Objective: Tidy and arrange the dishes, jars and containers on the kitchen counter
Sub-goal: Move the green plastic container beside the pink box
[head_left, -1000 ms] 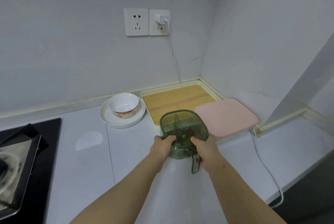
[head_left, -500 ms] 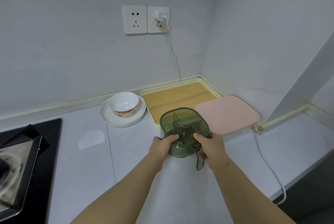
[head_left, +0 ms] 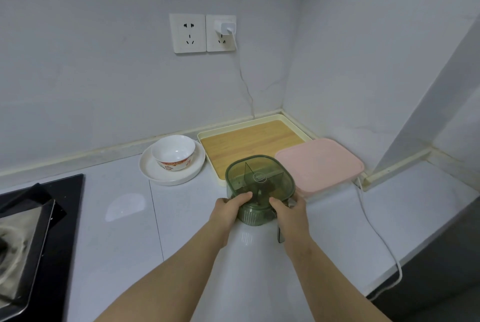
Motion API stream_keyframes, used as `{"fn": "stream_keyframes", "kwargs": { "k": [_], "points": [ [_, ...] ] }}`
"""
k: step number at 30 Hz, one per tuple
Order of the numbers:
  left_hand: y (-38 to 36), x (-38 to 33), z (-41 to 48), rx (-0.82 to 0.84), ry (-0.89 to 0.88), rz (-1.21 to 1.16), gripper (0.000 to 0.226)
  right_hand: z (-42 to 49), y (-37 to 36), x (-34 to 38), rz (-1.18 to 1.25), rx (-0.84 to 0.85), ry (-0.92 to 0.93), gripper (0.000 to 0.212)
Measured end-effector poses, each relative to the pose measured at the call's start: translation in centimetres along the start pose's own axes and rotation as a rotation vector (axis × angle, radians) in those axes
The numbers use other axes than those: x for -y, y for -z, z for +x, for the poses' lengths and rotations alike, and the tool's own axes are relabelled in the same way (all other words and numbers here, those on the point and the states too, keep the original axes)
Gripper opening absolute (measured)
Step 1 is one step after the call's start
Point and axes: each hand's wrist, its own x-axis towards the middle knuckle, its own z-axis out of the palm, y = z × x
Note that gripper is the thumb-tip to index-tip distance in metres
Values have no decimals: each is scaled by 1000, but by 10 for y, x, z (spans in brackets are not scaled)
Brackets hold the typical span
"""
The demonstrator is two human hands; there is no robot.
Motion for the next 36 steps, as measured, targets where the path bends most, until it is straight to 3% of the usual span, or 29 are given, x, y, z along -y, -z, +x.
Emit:
{"fn": "stream_keyframes", "kwargs": {
  "k": [5, 10, 13, 19, 25, 31, 36],
  "points": [
    [0, 1, -2, 40, 3, -39, 76, -2, -4, 4, 14, -1, -44, 48],
    [4, -7, -14, -4, 29, -90, 69, -6, -5, 17, -171, -78, 21, 34],
    [9, -19, -26, -139, -42, -153, 60, -13, -13, 24, -210, -75, 90, 51],
    [33, -50, -60, -120, -132, -259, 4, -28, -31, 39, -166, 19, 183, 51],
    [71, -64, -78, -165, -205, -300, 8, -41, -46, 51, -196, -17, 196, 41],
    [99, -50, -99, -261, -192, -372, 12, -75, -80, 56, -33, 236, 175, 28],
    [139, -29, -136, -465, -213, -462, 22, -104, -114, 46, -70, 486, 183, 17]
  ]
}}
